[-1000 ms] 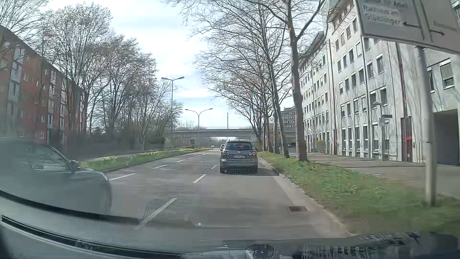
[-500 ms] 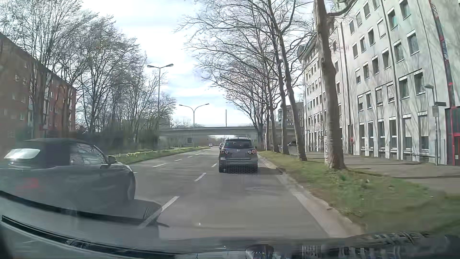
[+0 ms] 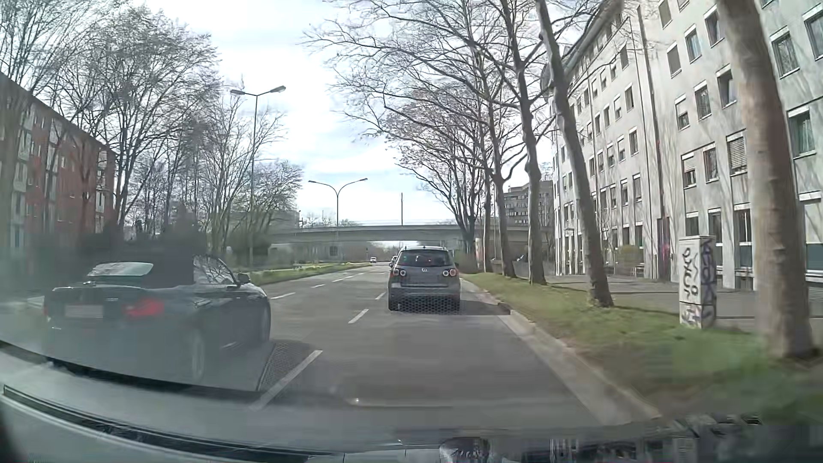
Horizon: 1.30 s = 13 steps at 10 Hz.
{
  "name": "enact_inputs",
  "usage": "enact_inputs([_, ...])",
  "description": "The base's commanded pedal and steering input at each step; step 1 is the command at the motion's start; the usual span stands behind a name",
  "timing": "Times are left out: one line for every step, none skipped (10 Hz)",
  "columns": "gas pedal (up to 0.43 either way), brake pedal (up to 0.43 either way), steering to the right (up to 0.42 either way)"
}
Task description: Follow the waypoints while adhering to traffic rules and regulations
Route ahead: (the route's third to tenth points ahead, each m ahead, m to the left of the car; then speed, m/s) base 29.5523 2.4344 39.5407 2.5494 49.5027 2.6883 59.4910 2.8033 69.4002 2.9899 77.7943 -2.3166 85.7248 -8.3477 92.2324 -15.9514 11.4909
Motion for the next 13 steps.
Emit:
enact_inputs([0.000, 0.000, 0.003])
enact_inputs([0.000, 0.000, 0.003])
enact_inputs([0.000, 0.000, 0.003])
enact_inputs([0.000, 0.000, 0.004])
enact_inputs([0.000, 0.000, 0.004])
enact_inputs([0.000, 0.000, 0.004])
enact_inputs([0.000, 0.000, 0.004])
enact_inputs([0.000, 0.000, 0.003])
enact_inputs([0.000, 0.000, 0.002])
enact_inputs([0.000, 0.000, 0.000])
enact_inputs([0.000, 0.000, 0.000])
enact_inputs([0.000, 0.000, 0.000])
enact_inputs([0.000, 0.000, 0.000])
